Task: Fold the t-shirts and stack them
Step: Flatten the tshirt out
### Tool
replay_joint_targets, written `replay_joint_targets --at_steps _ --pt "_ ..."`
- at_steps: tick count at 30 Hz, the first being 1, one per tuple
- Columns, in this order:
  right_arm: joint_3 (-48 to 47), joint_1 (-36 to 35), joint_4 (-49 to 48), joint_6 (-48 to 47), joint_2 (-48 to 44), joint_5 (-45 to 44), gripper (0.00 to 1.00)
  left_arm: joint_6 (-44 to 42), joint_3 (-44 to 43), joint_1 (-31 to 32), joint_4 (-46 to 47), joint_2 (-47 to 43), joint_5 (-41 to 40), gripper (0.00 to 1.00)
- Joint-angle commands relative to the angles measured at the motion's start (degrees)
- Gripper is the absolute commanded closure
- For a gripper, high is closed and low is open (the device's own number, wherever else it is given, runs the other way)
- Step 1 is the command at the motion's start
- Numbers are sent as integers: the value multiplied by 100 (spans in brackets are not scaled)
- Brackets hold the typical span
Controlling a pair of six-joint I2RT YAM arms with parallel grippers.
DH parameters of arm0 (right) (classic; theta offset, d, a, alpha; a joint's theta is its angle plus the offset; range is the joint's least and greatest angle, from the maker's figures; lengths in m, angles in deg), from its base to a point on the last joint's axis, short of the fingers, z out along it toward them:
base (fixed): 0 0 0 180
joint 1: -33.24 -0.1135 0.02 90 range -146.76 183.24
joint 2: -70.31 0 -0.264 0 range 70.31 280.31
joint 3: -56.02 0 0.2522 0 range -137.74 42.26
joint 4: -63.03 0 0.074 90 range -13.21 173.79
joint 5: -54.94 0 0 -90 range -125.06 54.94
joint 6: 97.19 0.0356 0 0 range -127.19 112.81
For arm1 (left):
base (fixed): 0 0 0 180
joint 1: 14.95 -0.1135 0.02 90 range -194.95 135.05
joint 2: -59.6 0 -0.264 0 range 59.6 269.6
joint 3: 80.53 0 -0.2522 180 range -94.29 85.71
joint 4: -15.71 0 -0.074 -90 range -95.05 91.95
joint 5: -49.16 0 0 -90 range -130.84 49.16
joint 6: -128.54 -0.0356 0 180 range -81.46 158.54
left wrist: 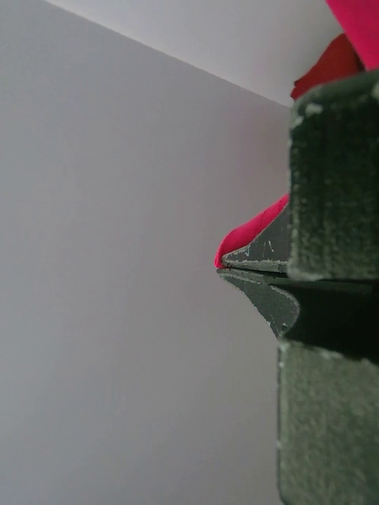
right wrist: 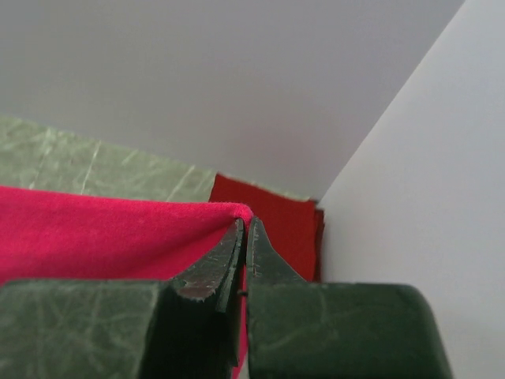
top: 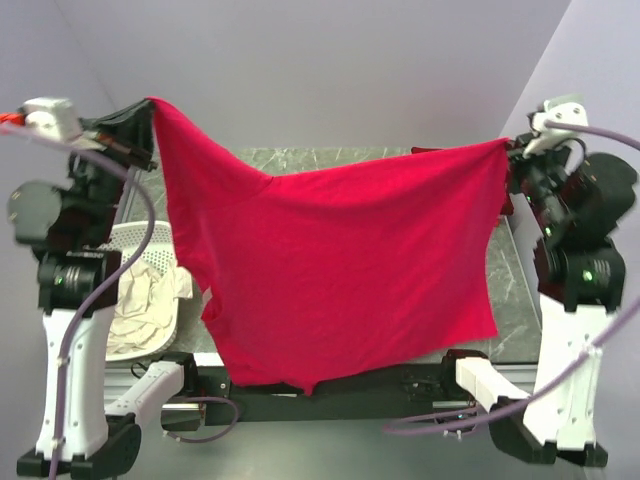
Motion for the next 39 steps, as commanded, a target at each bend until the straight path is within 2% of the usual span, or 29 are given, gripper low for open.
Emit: replay_joint_targets --at_steps 1,8,13,19,23,30,39 --pt "79 41 -543 9 28 -27 100 -62 131 -34 421 98 -146 100" --pt "-711 41 -253 35 169 166 100 104 -360 -34 623 143 -128 100" --pt "-1545 41 212 88 99 307 100 236 -739 -34 658 -304 -146 100" --pt "-2065 41 441 132 -367 229 100 289 -1037 -34 509 -824 -172 100" --pt "-2128 41 450 150 -622 106 100 298 -1152 -34 482 -1070 -207 100" --pt "-1996 41 398 132 -675 -18 100 254 -1187 10 482 -974 -198 100" --pt "-1091 41 -85 53 -394 -97 100 61 -820 27 587 -578 -225 100"
